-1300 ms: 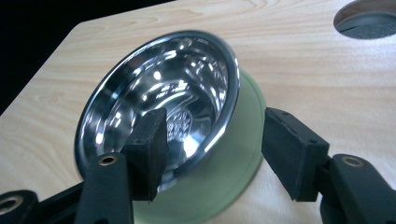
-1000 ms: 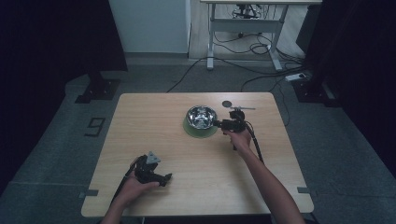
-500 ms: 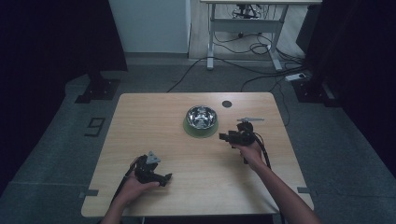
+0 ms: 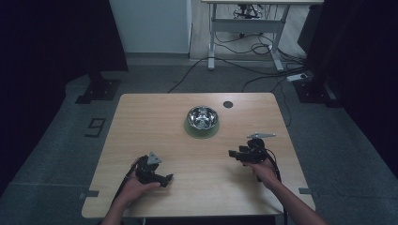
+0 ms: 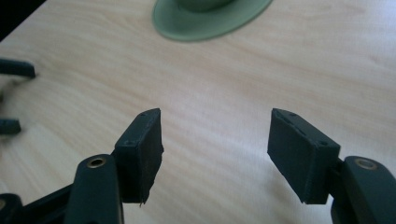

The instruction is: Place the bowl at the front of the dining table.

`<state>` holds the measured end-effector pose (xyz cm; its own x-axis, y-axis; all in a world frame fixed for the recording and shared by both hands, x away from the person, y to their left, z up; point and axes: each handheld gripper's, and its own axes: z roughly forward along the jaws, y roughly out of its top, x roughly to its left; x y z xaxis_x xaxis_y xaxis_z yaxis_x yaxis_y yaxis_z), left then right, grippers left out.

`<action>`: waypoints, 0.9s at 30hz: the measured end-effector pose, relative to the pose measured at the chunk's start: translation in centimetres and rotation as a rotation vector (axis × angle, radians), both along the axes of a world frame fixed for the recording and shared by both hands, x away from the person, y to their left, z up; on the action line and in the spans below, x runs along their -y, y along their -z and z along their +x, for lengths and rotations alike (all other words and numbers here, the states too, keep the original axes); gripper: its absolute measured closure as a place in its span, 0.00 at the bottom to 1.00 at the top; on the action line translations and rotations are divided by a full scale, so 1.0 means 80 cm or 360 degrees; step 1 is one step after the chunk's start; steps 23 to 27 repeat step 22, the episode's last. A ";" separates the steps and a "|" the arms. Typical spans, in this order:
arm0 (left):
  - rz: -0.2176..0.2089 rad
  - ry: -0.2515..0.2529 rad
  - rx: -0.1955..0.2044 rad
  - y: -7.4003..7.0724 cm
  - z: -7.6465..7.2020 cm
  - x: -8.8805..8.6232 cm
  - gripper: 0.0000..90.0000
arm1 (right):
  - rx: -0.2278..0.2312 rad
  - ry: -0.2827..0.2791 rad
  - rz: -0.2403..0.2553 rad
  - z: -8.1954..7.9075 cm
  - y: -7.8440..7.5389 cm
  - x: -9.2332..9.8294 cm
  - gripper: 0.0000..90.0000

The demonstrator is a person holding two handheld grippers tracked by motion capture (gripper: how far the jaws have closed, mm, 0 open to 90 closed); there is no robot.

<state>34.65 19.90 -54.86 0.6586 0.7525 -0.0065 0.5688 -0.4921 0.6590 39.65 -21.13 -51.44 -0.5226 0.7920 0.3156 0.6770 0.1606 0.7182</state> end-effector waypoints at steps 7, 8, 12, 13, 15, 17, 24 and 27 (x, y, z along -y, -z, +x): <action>0.0000 0.0002 -0.0001 0.000 0.000 0.000 0.00 | -0.0043 -0.0020 -0.0017 -0.016 0.018 0.004 0.39; 0.0000 0.0002 0.0000 0.000 0.000 0.000 0.00 | -0.0055 -0.0031 -0.0024 -0.017 0.021 0.004 0.39; 0.0000 0.0003 0.0000 0.000 0.001 0.000 0.00 | -0.0071 -0.0046 -0.0030 -0.023 0.024 -0.001 0.39; 0.0001 0.0004 0.0000 0.000 0.001 0.000 0.00 | -0.0066 -0.0041 -0.0028 -0.024 0.024 -0.003 0.39; 0.0000 0.0004 -0.0001 0.000 0.001 0.000 0.00 | -0.0060 -0.0038 -0.0030 -0.026 0.023 -0.005 0.39; 0.0001 0.0004 0.0000 0.000 0.001 0.000 0.00 | -0.0060 -0.0036 -0.0036 -0.026 0.024 -0.007 0.39; 0.0000 0.0007 0.0001 0.000 0.001 0.001 0.00 | -0.0050 -0.0039 -0.0077 -0.024 0.027 -0.014 0.39; 0.0000 0.0007 0.0001 0.000 0.001 0.001 0.00 | -0.0050 -0.0039 -0.0077 -0.024 0.027 -0.014 0.39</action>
